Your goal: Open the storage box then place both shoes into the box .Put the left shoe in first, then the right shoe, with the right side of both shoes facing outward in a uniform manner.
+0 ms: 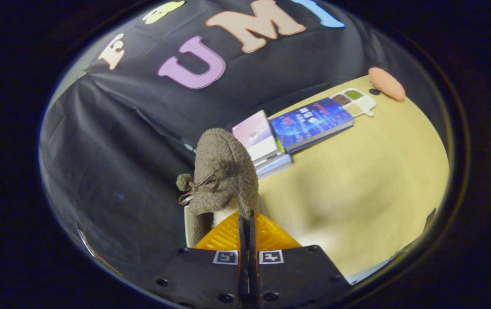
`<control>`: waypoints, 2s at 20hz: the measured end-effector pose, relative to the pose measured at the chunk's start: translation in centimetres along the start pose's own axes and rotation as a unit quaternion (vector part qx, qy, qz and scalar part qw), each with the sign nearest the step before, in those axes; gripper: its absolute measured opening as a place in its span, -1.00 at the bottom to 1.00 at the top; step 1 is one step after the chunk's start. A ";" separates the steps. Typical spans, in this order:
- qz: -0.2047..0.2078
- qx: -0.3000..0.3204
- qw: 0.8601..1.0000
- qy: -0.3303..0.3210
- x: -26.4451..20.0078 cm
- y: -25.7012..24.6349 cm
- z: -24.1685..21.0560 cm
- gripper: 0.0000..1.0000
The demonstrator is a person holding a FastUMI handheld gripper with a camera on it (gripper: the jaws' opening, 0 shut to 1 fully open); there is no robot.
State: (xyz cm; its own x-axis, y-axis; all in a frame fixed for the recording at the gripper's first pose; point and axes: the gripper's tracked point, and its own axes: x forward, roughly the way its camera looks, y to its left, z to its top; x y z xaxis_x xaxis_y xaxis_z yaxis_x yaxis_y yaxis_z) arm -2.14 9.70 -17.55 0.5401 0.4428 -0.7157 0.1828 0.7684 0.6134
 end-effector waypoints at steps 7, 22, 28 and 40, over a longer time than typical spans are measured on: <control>-0.001 -0.035 0.997 0.073 4.4 3.6 -6.8 -0.92; -0.080 -0.047 0.992 0.090 7.1 1.2 -10.3 -0.84; -0.071 -0.032 0.994 0.075 6.9 1.6 -9.1 -0.75; -0.096 -0.104 0.980 -0.143 1.5 1.1 3.2 -0.75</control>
State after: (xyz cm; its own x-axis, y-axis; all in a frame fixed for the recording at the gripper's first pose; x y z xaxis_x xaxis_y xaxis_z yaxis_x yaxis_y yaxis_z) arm 1.53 9.72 -16.88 0.7260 0.1561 -0.6697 0.1488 0.9152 0.3746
